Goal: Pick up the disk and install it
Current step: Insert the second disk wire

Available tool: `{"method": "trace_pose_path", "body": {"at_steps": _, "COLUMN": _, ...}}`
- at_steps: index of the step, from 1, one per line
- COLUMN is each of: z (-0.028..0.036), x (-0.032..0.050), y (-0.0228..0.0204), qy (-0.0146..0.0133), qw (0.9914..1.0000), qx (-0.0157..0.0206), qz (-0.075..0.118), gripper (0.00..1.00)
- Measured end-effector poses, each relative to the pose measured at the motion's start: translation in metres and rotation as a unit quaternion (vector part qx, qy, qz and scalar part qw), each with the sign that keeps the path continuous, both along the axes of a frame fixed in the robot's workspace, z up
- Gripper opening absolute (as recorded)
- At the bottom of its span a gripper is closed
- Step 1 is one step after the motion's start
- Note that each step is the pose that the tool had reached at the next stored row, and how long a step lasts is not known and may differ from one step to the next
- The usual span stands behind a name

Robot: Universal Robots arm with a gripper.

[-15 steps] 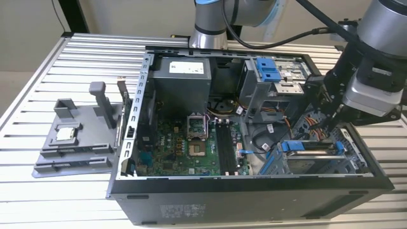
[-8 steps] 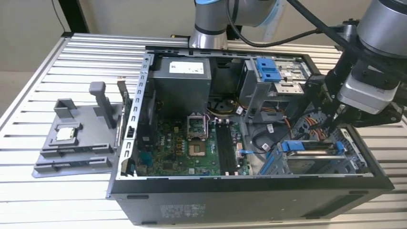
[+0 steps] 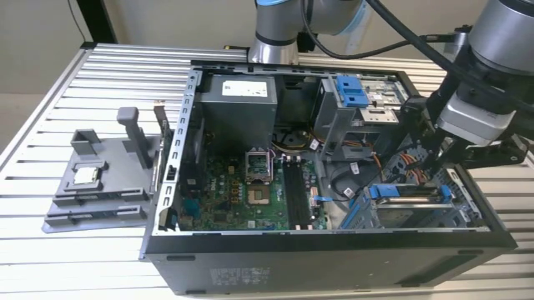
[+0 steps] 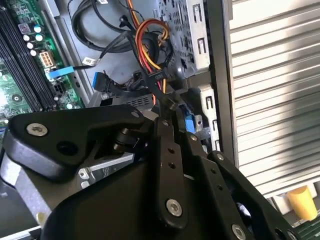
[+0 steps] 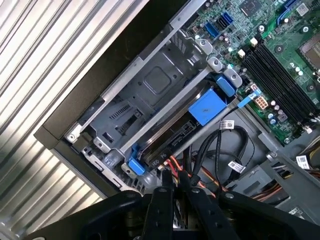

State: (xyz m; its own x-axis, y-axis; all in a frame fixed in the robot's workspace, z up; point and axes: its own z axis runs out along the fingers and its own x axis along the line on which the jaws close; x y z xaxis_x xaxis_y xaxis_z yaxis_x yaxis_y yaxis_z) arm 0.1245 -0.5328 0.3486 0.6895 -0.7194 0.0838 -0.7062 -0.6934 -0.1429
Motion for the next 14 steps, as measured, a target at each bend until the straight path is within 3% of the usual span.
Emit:
{"method": "trace_pose_path", "body": {"at_steps": 7, "z": 0.0000, "x": -0.0002, "y": 0.0000, "qy": 0.0014, "qw": 0.99946, "qx": 0.0000, "qz": -0.033, "gripper": 0.00}}
{"method": "trace_pose_path", "body": {"at_steps": 14, "z": 0.0000, "x": -0.0021, "y": 0.0000, "qy": 0.0014, "qw": 0.99782, "qx": 0.0001, "qz": -0.066, "gripper": 0.00}}
